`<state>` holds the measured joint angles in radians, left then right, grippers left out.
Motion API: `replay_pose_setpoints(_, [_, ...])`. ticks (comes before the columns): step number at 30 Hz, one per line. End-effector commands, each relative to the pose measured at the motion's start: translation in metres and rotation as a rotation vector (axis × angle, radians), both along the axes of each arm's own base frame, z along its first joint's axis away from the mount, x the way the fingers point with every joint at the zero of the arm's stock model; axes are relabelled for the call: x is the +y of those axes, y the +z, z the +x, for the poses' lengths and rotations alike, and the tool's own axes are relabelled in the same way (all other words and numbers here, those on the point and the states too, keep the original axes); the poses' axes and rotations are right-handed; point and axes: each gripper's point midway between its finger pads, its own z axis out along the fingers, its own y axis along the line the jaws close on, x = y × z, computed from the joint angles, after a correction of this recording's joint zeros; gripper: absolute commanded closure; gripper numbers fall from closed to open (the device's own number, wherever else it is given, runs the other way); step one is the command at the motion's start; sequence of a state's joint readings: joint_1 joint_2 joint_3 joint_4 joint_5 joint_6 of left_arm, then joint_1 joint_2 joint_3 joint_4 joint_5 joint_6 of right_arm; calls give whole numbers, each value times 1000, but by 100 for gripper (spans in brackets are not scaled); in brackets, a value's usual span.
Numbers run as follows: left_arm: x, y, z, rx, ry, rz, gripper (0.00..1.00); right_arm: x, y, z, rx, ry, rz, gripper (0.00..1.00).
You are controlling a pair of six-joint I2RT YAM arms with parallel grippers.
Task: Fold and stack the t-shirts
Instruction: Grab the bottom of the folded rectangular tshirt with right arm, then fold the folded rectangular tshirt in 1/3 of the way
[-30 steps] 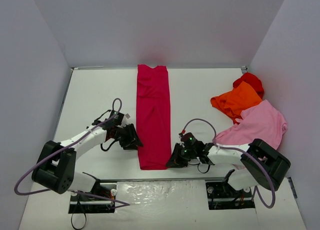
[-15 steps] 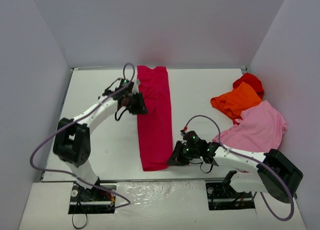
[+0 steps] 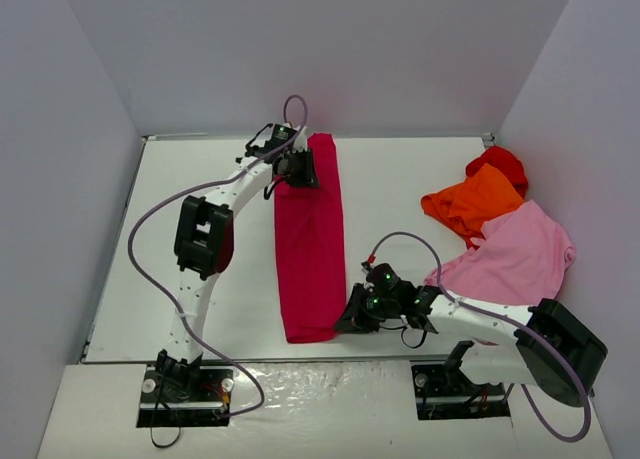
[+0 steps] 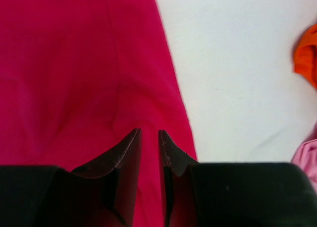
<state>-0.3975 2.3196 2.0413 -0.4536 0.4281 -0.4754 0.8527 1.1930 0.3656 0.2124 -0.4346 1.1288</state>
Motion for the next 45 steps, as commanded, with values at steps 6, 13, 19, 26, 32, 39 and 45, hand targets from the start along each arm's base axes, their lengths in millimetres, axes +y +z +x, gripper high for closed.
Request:
replay_pose_setpoints(6, [-19, 3, 7, -28, -44, -142, 83, 11, 17, 2, -14, 12, 49, 100])
replay_pose_setpoints(13, [-13, -23, -11, 13, -21, -152, 84, 24, 49, 19, -80, 17, 100, 100])
replay_pose_setpoints(19, [-5, -41, -28, 52, -7, -126, 85, 44, 98, 70, -227, 65, 127, 100])
replay_pose_setpoints(26, [1, -47, -48, 70, -9, -118, 85, 45, 140, 148, -377, 54, 119, 100])
replay_pose_setpoints(32, [8, -53, -62, 84, -10, -97, 85, 41, 154, 204, -442, 44, 118, 100])
replay_pose_setpoints(39, [9, -60, -71, 103, 0, -109, 85, 41, 160, 276, -482, 29, 136, 100])
replay_pose_setpoints(45, [10, -71, -77, 122, 5, -119, 85, 61, 148, 313, -483, 52, 165, 100])
